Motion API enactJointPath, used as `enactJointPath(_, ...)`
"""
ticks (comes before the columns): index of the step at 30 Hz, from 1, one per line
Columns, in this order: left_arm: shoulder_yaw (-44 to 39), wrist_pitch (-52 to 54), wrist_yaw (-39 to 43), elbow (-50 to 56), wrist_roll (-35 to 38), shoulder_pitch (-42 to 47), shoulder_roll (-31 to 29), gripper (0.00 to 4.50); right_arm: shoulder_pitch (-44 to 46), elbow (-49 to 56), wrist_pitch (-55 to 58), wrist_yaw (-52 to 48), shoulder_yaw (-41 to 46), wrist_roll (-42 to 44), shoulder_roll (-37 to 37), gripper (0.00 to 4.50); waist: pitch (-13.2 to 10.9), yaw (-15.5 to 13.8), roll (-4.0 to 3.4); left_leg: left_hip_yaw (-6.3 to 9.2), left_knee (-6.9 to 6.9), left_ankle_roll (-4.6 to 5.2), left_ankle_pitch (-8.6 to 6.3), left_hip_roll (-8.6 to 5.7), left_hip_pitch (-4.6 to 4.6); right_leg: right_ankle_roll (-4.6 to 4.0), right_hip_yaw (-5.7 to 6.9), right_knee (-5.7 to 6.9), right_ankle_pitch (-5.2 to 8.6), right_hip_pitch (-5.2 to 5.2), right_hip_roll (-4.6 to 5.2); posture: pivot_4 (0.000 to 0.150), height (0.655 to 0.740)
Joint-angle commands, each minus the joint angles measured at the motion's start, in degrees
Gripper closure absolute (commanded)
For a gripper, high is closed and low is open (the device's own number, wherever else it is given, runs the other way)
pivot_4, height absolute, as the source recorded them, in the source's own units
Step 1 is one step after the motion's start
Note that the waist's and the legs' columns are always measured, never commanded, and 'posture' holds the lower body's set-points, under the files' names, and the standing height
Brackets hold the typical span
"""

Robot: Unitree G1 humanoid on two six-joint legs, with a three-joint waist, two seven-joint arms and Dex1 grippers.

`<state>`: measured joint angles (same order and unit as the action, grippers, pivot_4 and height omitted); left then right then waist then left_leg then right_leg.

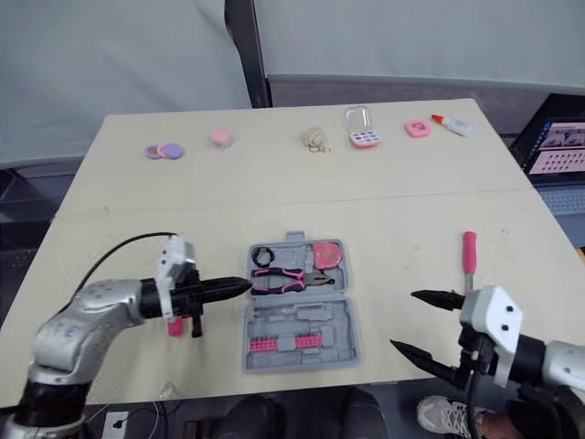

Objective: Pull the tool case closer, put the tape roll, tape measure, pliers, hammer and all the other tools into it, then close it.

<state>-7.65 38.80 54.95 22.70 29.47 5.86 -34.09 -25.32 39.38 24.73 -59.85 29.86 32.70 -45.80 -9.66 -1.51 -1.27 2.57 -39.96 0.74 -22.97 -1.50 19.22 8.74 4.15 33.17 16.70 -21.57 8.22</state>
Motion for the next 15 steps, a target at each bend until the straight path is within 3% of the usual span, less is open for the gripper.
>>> enactJointPath(1, -6.0, -1.4, 1.6, 5.0, 4.5, -4.4, -2.6, 4.45, 0.0, 0.3, -1.2, 0.7, -1.3, 0.1, 0.6, 0.00, -0.1, 0.0, 0.01, 0.01, 0.00, 0.00, 0.00, 0.01, 0.00, 0.00, 0.01, 0.01, 0.00, -0.01, -0.01, 0.150, 0.7400)
enactJointPath(3, -9.5, -2.1, 2.8, 6.5, 6.3, -8.6, -4.2, 4.45, -0.1, 0.8, -1.1, 1.0, -2.5, 0.3, 1.1, 0.00, -0.2, 0.1, -0.05, 0.02, 0.02, -0.01, 0.00, 0.05, 0.00, -0.01, 0.03, 0.01, 0.01, -0.02, -0.02, 0.150, 0.7400)
enactJointPath(5, -13.9, -2.4, 3.1, 7.7, 7.7, -14.0, -5.2, 3.91, -0.7, 0.9, -1.4, 1.1, -4.2, 0.1, 1.5, 0.00, -0.3, 0.2, -0.16, 0.01, 0.06, -0.02, -0.01, 0.06, 0.00, -0.02, 0.04, -0.06, 0.01, -0.02, -0.02, 0.150, 0.7400)
enactJointPath(7, -17.5, -3.3, 3.4, 8.6, 8.5, -18.9, -5.5, 3.11, -1.6, 0.6, -2.1, 0.6, -5.5, -0.6, 1.9, 0.00, -0.4, 0.2, -0.18, 0.00, 0.10, -0.02, -0.01, 0.07, 0.00, -0.02, 0.03, -0.11, 0.01, -0.02, -0.02, 0.150, 0.7400)
enactJointPath(13, -25.5, -11.7, 6.1, 9.1, 6.8, -36.1, -2.0, 0.07, -2.8, -1.9, -5.4, 0.1, -7.6, -2.2, 2.5, 0.00, -0.6, 0.1, -0.03, -0.04, 0.08, -0.01, -0.05, 0.04, 0.00, -0.06, 0.01, -0.35, 0.03, -0.02, 0.02, 0.150, 0.7400)
enactJointPath(15, -26.8, -15.7, 6.1, 9.2, 5.7, -40.8, 0.6, 0.07, -3.3, -2.5, -6.1, -0.2, -7.6, -2.4, 2.5, 0.00, -0.6, 0.0, 0.04, -0.06, 0.08, 0.00, -0.07, 0.04, 0.01, -0.07, 0.00, -0.40, 0.04, -0.02, 0.02, 0.150, 0.7400)
